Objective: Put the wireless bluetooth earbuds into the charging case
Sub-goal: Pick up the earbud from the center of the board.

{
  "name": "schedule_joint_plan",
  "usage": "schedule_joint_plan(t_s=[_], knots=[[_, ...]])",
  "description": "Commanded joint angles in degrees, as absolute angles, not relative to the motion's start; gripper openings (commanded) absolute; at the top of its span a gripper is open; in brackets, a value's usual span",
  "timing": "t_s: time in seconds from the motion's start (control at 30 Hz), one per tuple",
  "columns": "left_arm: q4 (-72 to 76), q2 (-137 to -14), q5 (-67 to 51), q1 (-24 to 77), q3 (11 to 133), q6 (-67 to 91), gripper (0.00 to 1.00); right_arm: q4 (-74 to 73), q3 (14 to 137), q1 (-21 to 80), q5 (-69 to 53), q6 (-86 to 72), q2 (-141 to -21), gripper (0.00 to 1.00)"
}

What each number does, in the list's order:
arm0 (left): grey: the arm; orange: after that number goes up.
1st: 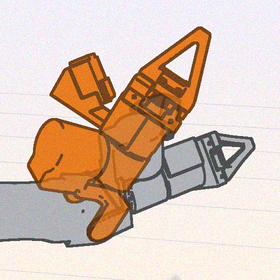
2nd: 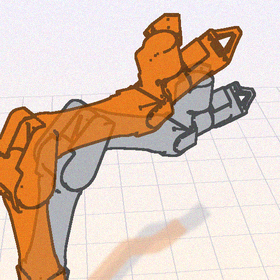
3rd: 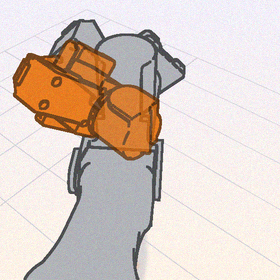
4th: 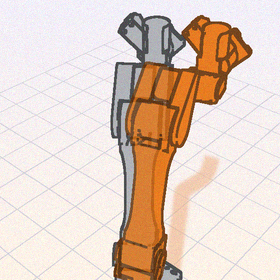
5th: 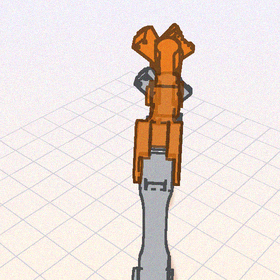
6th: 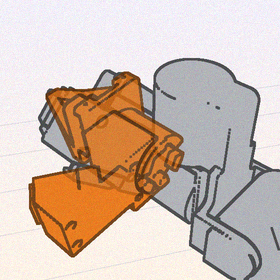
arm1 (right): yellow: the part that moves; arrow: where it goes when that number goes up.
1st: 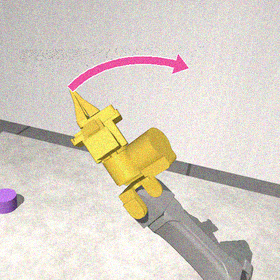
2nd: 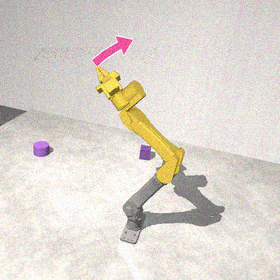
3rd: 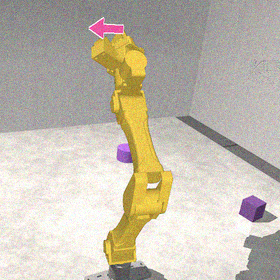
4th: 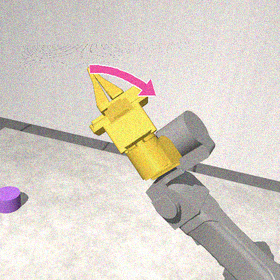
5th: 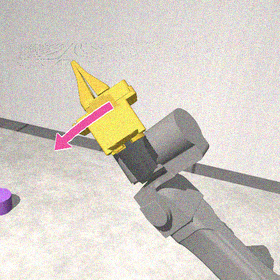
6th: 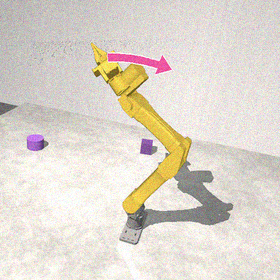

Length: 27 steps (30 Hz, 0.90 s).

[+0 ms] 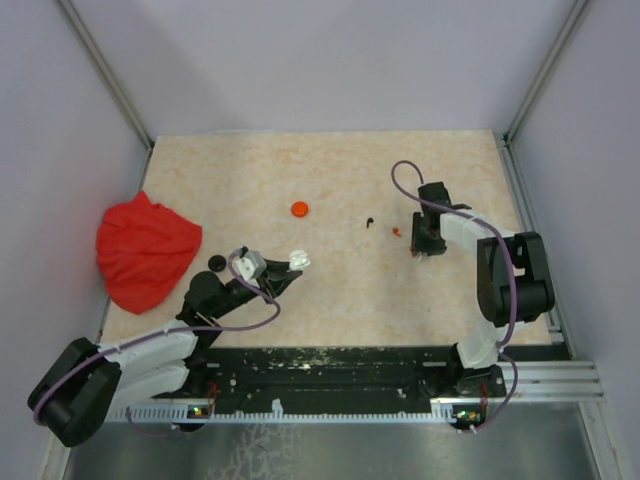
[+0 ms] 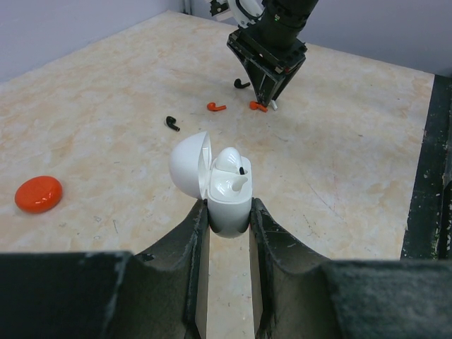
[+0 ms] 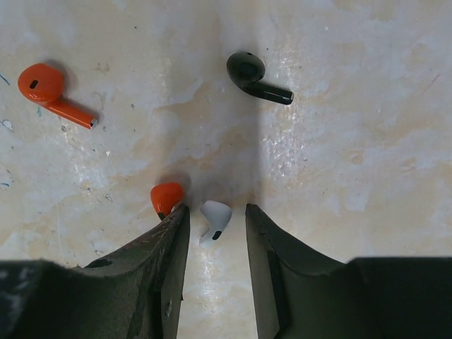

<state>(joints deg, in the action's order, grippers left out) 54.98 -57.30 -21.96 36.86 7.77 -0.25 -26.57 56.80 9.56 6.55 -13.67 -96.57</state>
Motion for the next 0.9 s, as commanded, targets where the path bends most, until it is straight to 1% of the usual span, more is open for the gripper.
schedule_joint_plan(t_s=[0.0,0.23,0.5,0.73,0.87], knots=[[56.3,-57.6,-22.6,36.6,7.4,-0.4,0.01,-25.5,59.2,9.4,5.8,-13.0,-98.2,0.38],[56.3,-57.6,-22.6,36.6,7.4,-0.2,0.01,-28.6,59.4,9.5,7.2,-14.2,-97.6,0.32],[56.3,-57.2,-22.7,36.6,7.3,-0.3,0.01,-29.5,59.2,10.1,7.0,-15.2,-98.2,0.31],[56.5,-56.7,-23.7,36.6,7.2,0.2,0.01,-28.2,58.5,10.5,7.7,-15.2,-97.8,0.22],[57.4,-57.1,-24.9,36.6,7.3,1.0,0.01,-28.9,58.7,11.9,9.7,-15.2,-95.7,0.19]])
